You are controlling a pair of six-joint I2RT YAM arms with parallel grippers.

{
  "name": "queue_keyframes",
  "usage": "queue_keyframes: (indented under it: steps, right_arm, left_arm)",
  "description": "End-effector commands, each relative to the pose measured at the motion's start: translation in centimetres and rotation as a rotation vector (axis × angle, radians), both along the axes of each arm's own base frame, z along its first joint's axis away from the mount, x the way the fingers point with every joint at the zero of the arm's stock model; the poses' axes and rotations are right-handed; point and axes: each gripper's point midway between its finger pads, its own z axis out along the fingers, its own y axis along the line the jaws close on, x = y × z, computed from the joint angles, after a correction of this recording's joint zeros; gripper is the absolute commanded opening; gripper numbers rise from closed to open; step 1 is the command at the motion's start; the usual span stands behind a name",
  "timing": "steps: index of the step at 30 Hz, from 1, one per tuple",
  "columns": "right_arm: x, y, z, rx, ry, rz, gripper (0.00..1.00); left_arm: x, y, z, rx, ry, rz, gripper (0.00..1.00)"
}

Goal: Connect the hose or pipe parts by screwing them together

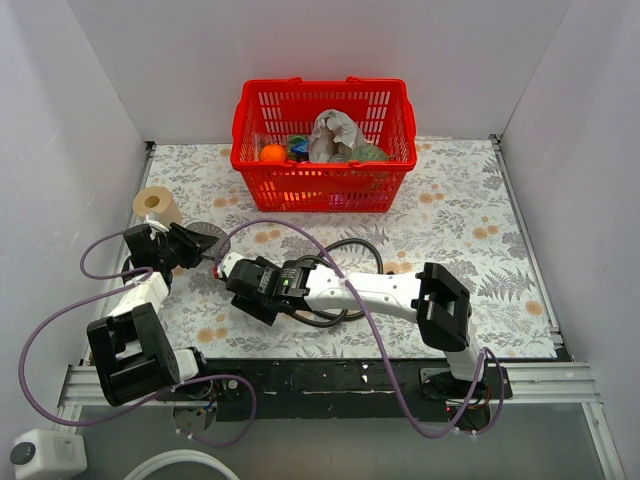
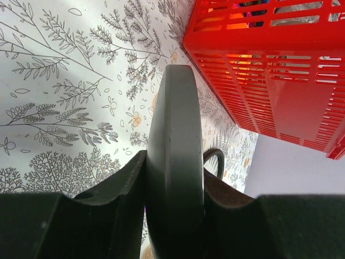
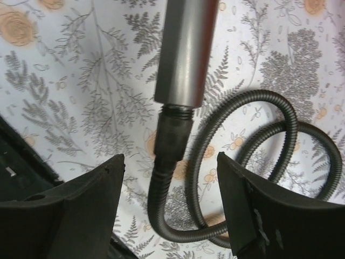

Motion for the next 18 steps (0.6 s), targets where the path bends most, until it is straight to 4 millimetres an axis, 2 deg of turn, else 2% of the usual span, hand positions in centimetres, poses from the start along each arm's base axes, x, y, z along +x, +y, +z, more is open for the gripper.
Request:
queue_keyframes:
  steps: [1,5,12,15,18]
  right_arm:
    - [2.5,0.7,1.9,0.018,-0.156,-0.032,0.73]
    - [2.9,2.0,2.2,0.081,-0.194,-0.003,0.67]
    - [2.2,3.0,0.7,0.08,-0.145,0.02,0.53]
    - [2.1,3.0,0.3,0.079,-0.132,0.015,0.4]
    - [2.1,3.0,0.0,0.077,-0.127,0.01,0.33]
  left_arm:
    - [0.4,-0.4,3.0,0.006,-0.085,-0.033,0.0]
    - [0.2,-0.6,2.8,-0.001,-0.08,-0.043,0.0]
    - [0.2,-0.8,3.0,-0.011,-0.086,-0.053,0.0]
    - [0.1,-0.9,3.0,-0.012,-0.088,-0.055,0.0]
    - [0.0,-1.0,3.1,-0.019,-0.09,-0.061,0.0]
